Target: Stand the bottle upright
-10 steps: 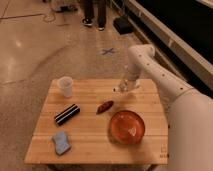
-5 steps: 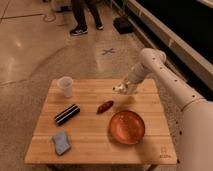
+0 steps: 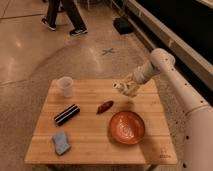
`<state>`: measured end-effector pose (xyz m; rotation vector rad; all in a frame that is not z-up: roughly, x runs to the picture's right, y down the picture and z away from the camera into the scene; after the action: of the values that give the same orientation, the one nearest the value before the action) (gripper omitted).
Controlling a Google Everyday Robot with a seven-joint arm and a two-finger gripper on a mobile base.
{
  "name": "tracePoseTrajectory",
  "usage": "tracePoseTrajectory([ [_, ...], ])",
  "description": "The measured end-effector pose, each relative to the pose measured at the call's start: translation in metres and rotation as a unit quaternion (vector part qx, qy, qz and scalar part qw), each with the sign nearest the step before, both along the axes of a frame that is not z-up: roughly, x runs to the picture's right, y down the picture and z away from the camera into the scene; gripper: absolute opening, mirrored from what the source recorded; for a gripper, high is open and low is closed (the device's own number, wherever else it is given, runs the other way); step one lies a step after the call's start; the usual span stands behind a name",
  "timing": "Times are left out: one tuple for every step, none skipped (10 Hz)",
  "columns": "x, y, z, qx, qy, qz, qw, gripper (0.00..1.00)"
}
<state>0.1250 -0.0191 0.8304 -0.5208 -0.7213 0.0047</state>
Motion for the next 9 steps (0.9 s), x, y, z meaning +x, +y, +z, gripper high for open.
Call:
tracePoseTrajectory([
  [-0.001, 0.001, -0.004, -0.012, -0.024, 0.023, 0.9994, 0.00],
  [-0.001, 0.003, -0.004, -0.022, -0.041, 0.041, 0.9981, 0.00],
  [-0.003, 0.003, -0.004, -0.024, -0.052, 0.052, 0.9970, 0.00],
  [-0.004, 0.004, -0.005, -0.025, -0.059, 0.058, 0.9963, 0.00],
  [-0.005, 0.005, -0.005, -0.026, -0.072, 0.069, 0.9947, 0.00],
  [-0.006, 0.007, -0.006, -0.025, -0.085, 0.081, 0.9928, 0.00],
  [-0.005, 0.009, -0.006, -0.024, -0.093, 0.089, 0.9914, 0.00],
  [-0.003, 0.010, -0.006, -0.024, -0.098, 0.097, 0.9901, 0.00],
  [-0.002, 0.013, -0.004, -0.028, -0.103, 0.103, 0.9890, 0.00],
])
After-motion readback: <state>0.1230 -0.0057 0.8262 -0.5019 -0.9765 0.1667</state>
